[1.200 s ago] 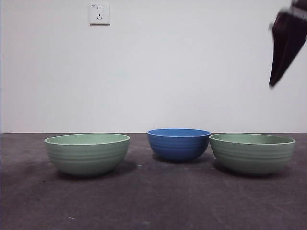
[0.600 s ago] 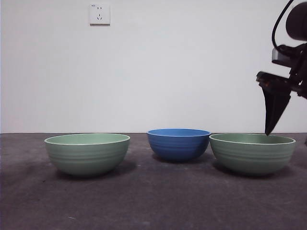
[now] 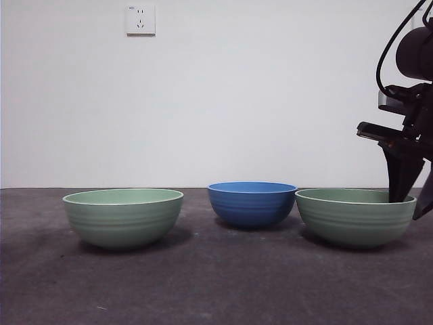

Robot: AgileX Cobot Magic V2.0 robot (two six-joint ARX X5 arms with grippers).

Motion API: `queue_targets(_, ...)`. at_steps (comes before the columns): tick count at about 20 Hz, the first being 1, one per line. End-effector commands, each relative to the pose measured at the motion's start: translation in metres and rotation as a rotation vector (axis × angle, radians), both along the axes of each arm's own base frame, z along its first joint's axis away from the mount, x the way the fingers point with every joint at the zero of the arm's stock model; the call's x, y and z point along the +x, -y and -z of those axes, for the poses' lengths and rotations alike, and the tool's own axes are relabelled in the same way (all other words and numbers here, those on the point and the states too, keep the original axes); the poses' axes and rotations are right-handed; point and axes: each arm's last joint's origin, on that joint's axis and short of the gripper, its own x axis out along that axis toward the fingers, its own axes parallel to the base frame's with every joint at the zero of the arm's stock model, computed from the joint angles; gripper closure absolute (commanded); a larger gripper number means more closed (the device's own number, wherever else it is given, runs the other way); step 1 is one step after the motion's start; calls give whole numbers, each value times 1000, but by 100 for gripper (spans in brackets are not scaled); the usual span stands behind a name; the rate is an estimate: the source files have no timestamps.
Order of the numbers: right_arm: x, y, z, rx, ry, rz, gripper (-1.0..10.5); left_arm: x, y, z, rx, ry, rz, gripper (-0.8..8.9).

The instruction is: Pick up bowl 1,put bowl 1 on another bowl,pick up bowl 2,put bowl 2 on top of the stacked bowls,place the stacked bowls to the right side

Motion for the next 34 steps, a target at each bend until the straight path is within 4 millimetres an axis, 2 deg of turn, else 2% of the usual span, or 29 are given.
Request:
queue_targets(1,3,-1,0,2,20,6,895,0,0,-1,-1,7,3,184)
queue_targets(6,3,-1,-1,4,33,5,960,0,0,-1,-1,9,2,184)
queue_targets(9,0,0,-11,8,67,6,958,0,0,-1,-1,8,2,184)
queue_targets(12,-4,0,-37,20,156,5,959,0,0,-1,-1,9,2,184)
queue_targets(16,-3,-7,-88,21,250,-43,959,0,0,-2,-1,16,2,184)
queue_targets(19,4,-23,-123,33,350,-97,960,0,0,-2,-1,16,2,184)
queue_targets(21,13,-37,-132,23,376,-121,959,0,0,-2,-1,16,2,184)
queue_targets(24,37,-56,-124,24,349,-161,960,0,0,-2,-1,15,2,184)
queue_targets(29,84,-92,-83,-27,252,-199,960,0,0,-1,-2,10,1,184)
queue_targets(31,96,-103,-65,-43,216,-215,960,0,0,-1,-2,10,1,184)
queue_targets(34,103,-112,-40,-106,176,-227,959,0,0,-1,-2,9,0,184)
